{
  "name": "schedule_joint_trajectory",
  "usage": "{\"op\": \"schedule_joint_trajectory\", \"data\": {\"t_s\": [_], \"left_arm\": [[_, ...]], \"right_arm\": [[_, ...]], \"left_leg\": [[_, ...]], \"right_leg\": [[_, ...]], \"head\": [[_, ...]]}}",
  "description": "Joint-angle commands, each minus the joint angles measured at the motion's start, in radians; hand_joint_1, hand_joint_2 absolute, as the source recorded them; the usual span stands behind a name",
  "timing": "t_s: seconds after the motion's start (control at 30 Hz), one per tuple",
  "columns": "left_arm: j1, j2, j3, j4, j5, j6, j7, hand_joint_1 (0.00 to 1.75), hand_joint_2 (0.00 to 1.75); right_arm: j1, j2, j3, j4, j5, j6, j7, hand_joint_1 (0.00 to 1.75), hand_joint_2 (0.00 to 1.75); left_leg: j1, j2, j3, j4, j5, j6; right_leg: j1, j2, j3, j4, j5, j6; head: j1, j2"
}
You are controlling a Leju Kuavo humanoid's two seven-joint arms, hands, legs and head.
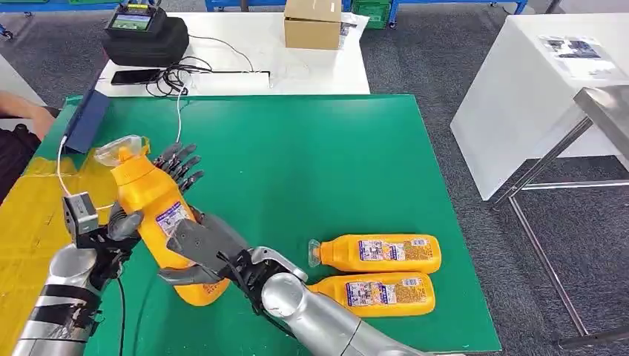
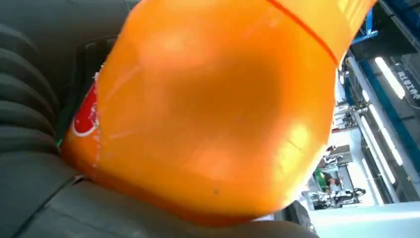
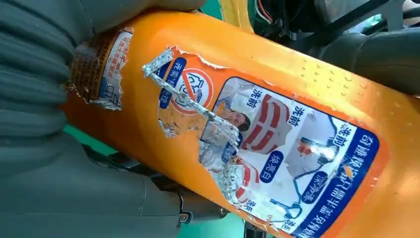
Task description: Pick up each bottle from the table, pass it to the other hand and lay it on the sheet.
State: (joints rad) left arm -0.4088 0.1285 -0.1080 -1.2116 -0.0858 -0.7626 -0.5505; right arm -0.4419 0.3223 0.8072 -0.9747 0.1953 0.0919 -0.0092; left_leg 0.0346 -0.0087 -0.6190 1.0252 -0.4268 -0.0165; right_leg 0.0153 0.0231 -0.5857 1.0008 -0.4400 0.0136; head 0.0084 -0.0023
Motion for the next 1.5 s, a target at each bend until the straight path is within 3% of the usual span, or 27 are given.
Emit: {"op": "schedule_joint_trajectory", "data": {"t_s": [0.03, 0.1, 0.13, 0.17, 0.9, 1.0, 1.03, 1.07, 1.13, 1.17, 1.3, 1.5], "left_arm": [[-0.032, 0.038, -0.087, 0.033, -0.054, -0.011, -0.021, 0.00, 1.75], [-0.030, 0.056, -0.090, 0.034, -0.067, -0.023, -0.038, 0.00, 1.75], [-0.029, 0.061, -0.089, 0.036, -0.072, -0.022, -0.041, 1.26, 1.75], [-0.027, 0.065, -0.090, 0.038, -0.075, -0.029, -0.055, 1.75, 1.75], [-0.023, 0.089, -0.101, 0.059, -0.119, -0.051, -0.102, 1.75, 1.75], [-0.028, 0.071, -0.050, 0.060, -0.113, -0.014, -0.081, 1.75, 1.75], [-0.029, 0.061, -0.024, 0.057, -0.096, -0.010, -0.061, 1.75, 1.75], [-0.037, 0.049, 0.012, 0.058, -0.090, 0.028, -0.010, 1.75, 1.75], [-0.052, 0.045, 0.048, 0.052, -0.123, 0.122, 0.051, 1.75, 1.75], [-0.065, 0.054, 0.055, 0.043, -0.267, 0.325, 0.098, 1.75, 1.75], [-0.073, 0.068, 0.123, 0.047, -0.471, 0.611, 0.140, 1.75, 1.75], [-0.044, 0.099, 0.153, 0.060, -0.744, 0.885, 0.160, 1.75, 1.75]], "right_arm": [[-0.021, -0.060, 0.104, 0.109, -0.061, 0.091, -0.010, 1.75, 1.75], [-0.013, -0.079, 0.101, 0.123, -0.069, 0.098, -0.019, 1.75, 1.75], [-0.010, -0.085, 0.101, 0.126, -0.070, 0.099, -0.022, 1.75, 1.75], [-0.006, -0.090, 0.103, 0.128, -0.069, 0.103, -0.028, 1.75, 1.75], [-0.015, -0.089, 0.110, 0.145, -0.074, 0.114, -0.030, 1.75, 1.75], [-0.010, -0.114, 0.081, 0.115, -0.065, 0.072, -0.037, 1.75, 1.75], [-0.009, -0.126, 0.065, 0.095, -0.052, 0.046, -0.033, 1.38, 1.75], [-0.008, -0.146, 0.038, 0.066, -0.042, 0.024, -0.021, 0.00, 1.75], [0.000, -0.183, -0.007, 0.008, -0.027, 0.012, 0.008, 0.00, 1.75], [0.020, -0.215, -0.043, -0.043, -0.004, 0.000, 0.036, 0.00, 1.75], [0.105, -0.303, -0.146, -0.196, 0.050, -0.006, 0.056, 0.00, 1.75], [0.188, -0.370, -0.224, -0.321, 0.082, 0.013, 0.077, 0.00, 1.75]], "left_leg": [[-0.001, -0.002, 0.004, -0.003, 0.001, 0.003], [-0.001, -0.002, 0.004, -0.003, 0.001, 0.003], [-0.002, -0.002, 0.005, -0.004, 0.001, 0.004], [-0.001, -0.001, 0.004, -0.003, 0.001, 0.003], [-0.002, -0.002, 0.005, -0.004, 0.001, 0.003], [-0.003, -0.002, 0.009, -0.007, 0.002, 0.005], [-0.001, -0.002, 0.003, -0.002, 0.001, 0.003], [-0.001, -0.003, 0.005, -0.004, 0.001, 0.004], [-0.002, -0.003, 0.004, -0.003, 0.001, 0.004], [-0.001, -0.003, 0.001, -0.001, 0.001, 0.003], [-0.001, -0.004, 0.001, -0.001, 0.001, 0.003], [-0.001, -0.002, 0.002, -0.001, 0.000, 0.002]], "right_leg": [[-0.001, -0.004, 0.004, -0.002, 0.000, 0.002], [-0.001, -0.004, 0.005, -0.003, 0.000, 0.002], [-0.001, -0.004, 0.006, -0.003, 0.000, 0.002], [-0.001, -0.003, 0.004, -0.003, 0.000, 0.002], [-0.001, -0.004, 0.005, -0.003, 0.000, 0.002], [-0.002, -0.006, 0.009, -0.006, 0.000, 0.003], [-0.001, -0.004, 0.004, -0.002, 0.000, 0.002], [-0.001, -0.005, 0.005, -0.003, 0.000, 0.003], [-0.001, -0.006, 0.005, -0.003, 0.000, 0.003], [0.000, -0.006, 0.002, -0.001, 0.000, 0.002], [0.000, -0.006, 0.003, -0.002, 0.000, 0.002], [-0.001, -0.003, 0.002, -0.001, 0.000, 0.002]], "head": [[0.000, 0.000], [0.000, 0.000], [0.000, 0.000], [0.000, 0.000], [0.000, 0.000], [0.000, 0.000], [0.000, 0.000], [0.000, 0.000], [0.000, 0.000], [0.000, 0.000], [0.000, 0.000], [0.000, 0.000]]}}
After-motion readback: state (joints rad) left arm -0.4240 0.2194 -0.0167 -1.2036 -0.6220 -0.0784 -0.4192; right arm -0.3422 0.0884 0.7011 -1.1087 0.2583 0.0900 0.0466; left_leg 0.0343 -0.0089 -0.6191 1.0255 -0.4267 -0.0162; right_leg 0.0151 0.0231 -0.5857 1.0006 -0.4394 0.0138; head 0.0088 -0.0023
